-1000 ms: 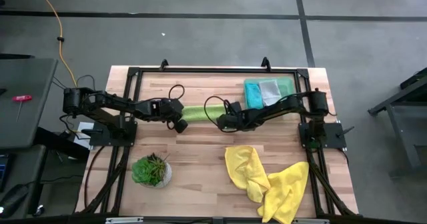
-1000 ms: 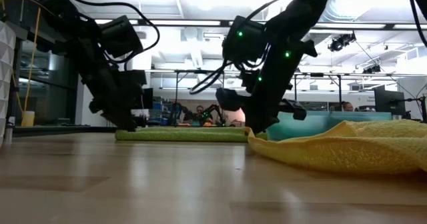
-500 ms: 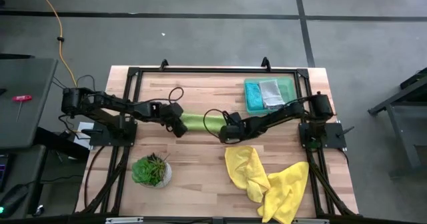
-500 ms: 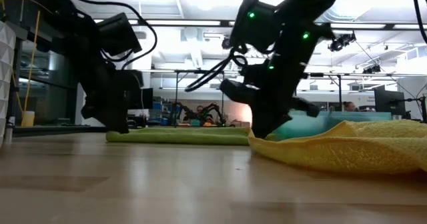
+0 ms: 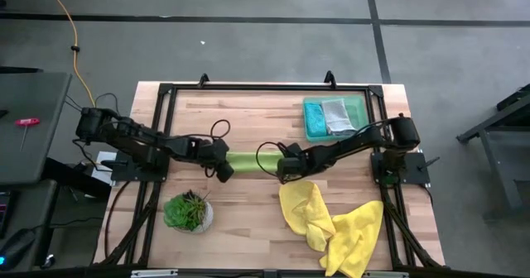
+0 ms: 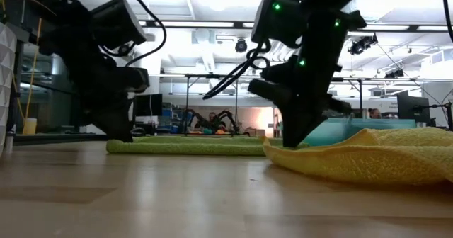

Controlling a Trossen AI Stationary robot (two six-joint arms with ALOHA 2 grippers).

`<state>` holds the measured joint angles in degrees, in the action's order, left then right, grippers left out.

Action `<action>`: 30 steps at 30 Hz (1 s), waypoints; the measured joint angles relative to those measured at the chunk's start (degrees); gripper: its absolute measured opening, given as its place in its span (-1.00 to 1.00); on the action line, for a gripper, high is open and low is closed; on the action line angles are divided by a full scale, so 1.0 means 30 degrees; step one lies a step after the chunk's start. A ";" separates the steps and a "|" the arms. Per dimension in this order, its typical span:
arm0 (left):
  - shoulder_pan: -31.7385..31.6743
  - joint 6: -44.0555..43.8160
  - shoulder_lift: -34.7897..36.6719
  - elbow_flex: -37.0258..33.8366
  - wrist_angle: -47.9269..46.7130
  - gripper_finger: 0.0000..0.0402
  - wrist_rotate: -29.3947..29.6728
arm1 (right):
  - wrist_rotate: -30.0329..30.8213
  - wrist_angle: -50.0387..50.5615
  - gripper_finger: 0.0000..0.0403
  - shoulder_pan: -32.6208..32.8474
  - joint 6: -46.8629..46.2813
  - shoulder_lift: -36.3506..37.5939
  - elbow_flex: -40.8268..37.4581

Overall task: Fold microfiber towels
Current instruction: Fold the green towel

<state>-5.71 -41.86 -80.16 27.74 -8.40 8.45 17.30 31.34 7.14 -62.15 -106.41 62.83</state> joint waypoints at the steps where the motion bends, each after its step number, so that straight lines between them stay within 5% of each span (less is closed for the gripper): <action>1: -0.0079 0.0152 0.0000 0.0118 -0.0019 -1.00 0.0025 | 0.0020 0.0158 -1.00 -0.0048 0.0347 0.0226 0.0000; 11: -0.0474 0.1543 0.0007 0.0375 0.0005 -1.00 0.0165 | -0.0301 0.4121 -1.00 -0.0134 0.3939 0.2983 -0.0329; 18: -0.0599 0.2909 0.0336 0.0397 0.0014 -1.00 -0.0065 | -0.2811 -0.1590 -1.00 0.0010 0.1657 0.7975 -0.6443; 25: -0.0592 0.5744 0.0765 0.0426 0.0589 -1.00 0.0071 | -0.1971 -0.7550 -1.00 0.0011 -0.1821 1.2971 -1.1225; 30: -0.0592 0.6919 0.0765 0.0426 0.0589 -1.00 0.0074 | -0.1937 -1.0045 -0.92 -0.0547 -0.3296 1.3815 -1.2980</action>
<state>-7.49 -21.10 -77.87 29.02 -6.63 8.67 11.49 1.21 5.50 -72.04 -64.96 23.89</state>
